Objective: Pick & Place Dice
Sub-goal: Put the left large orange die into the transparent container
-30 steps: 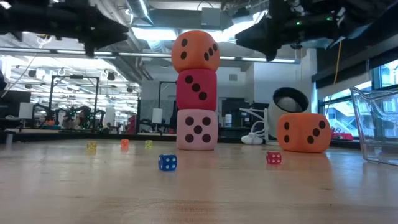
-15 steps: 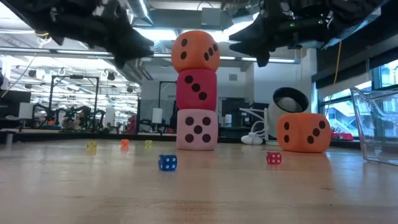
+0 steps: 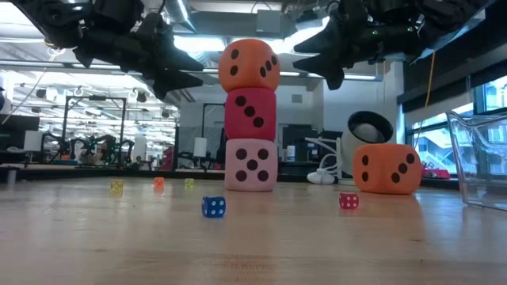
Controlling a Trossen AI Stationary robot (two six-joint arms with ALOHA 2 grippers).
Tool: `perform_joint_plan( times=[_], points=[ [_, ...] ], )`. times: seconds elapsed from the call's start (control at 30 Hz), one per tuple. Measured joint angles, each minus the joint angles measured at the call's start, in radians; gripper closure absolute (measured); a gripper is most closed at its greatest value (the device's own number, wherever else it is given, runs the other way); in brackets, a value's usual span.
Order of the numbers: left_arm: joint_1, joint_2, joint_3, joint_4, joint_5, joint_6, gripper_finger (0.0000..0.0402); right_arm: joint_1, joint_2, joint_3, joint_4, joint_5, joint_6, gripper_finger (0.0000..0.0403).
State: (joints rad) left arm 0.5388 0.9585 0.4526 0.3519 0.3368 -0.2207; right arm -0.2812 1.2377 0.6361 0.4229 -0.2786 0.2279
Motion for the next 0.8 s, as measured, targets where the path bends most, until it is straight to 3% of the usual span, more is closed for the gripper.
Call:
perform_joint_plan(
  times=[0.27, 0.8],
  points=[
    [-0.016, 0.000, 0.000, 0.040, 0.101, -0.004, 0.0192, 0.028, 0.014, 0.000, 0.000, 0.001, 0.000, 0.0195],
    [-0.111, 0.083, 0.000, 0.135, 0.064, 0.194, 0.0191, 0.031, 0.065, -0.001, 0.009, 0.012, -0.010, 0.0195]
  ],
)
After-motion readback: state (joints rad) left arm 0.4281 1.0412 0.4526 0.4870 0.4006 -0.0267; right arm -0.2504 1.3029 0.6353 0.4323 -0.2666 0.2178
